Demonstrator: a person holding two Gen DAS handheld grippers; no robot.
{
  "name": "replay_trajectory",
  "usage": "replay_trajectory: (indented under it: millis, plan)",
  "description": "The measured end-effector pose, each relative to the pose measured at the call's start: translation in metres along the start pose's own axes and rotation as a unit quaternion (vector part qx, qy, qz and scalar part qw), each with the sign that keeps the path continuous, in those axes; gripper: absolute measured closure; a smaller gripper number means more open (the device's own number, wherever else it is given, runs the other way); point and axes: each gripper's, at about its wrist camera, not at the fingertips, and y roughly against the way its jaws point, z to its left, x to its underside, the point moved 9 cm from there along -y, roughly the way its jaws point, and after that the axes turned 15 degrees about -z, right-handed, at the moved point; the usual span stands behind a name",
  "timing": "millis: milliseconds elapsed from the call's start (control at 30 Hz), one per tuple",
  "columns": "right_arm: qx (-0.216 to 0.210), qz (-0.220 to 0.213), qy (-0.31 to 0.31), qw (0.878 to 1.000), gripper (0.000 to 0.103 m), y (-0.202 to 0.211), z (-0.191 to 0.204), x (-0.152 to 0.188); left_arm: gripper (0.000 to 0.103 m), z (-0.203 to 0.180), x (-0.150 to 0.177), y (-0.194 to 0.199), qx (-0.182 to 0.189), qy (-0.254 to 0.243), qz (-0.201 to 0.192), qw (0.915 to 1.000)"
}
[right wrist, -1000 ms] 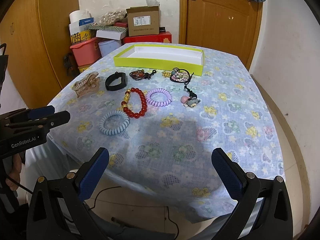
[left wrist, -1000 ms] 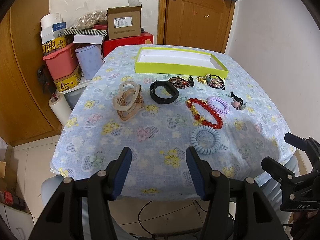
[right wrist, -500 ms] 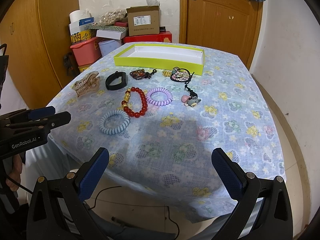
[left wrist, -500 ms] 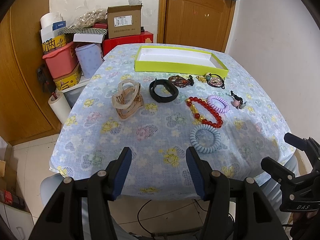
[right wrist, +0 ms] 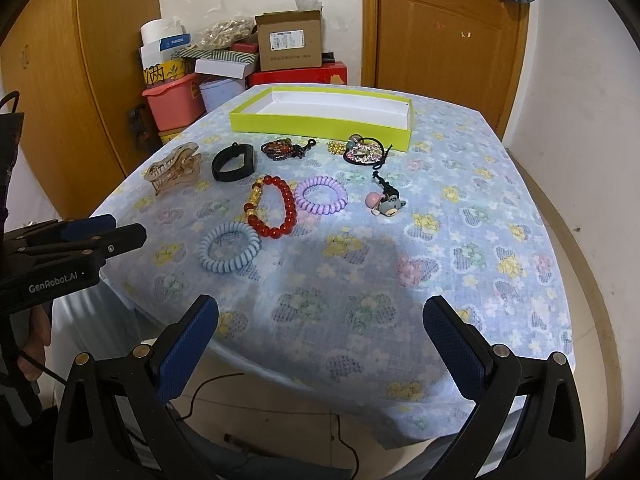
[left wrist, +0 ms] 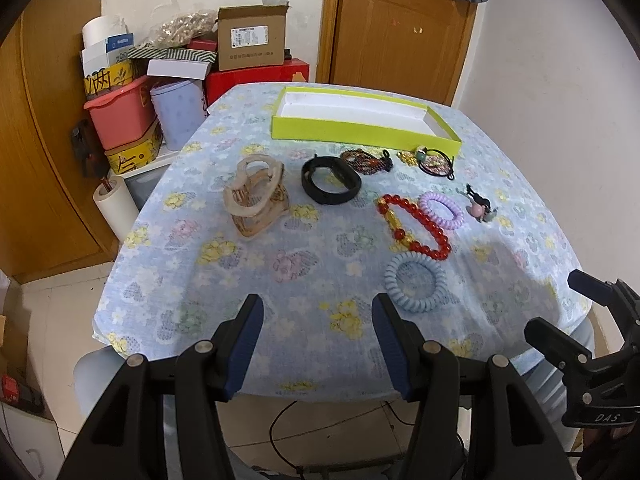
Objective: Organize jewelry
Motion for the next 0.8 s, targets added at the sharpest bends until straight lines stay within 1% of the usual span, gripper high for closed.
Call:
replay_trajectory:
  millis: [167, 367, 533, 600, 767, 800]
  plan:
    - [-0.003, -0.003, 0.000, 1.000, 0.000, -0.007, -0.005, -0.009, 0.044, 0.010, -0.008, -0.006, -0.008, 0.008, -0.007, 0.9999]
    - [-0.015, -0.007, -0.005, 1.000, 0.000, -0.023, -0.011, -0.023, 0.044, 0.028, -0.024, -0.024, -0.014, 0.034, -0.012, 0.9993]
    - [-0.020, -0.004, -0.011, 1.000, 0.001, -0.042, -0.021, -0.033, 0.044, 0.039, -0.039, -0.046, -0.018, 0.026, -0.017, 0.9994]
    - [-0.021, -0.001, -0.014, 1.000, 0.001, -0.052, -0.027, -0.035, 0.043, 0.041, -0.044, -0.057, -0.013, 0.021, -0.017, 0.9995]
    - [-0.018, 0.014, -0.021, 1.000, 0.001, -0.083, -0.045, -0.040, 0.043, 0.046, -0.047, -0.085, -0.002, 0.013, -0.001, 0.9999]
    - [-0.018, 0.016, -0.020, 1.000, 0.004, -0.087, -0.047, -0.040, 0.043, 0.047, -0.046, -0.089, -0.001, 0.010, 0.003, 0.9999]
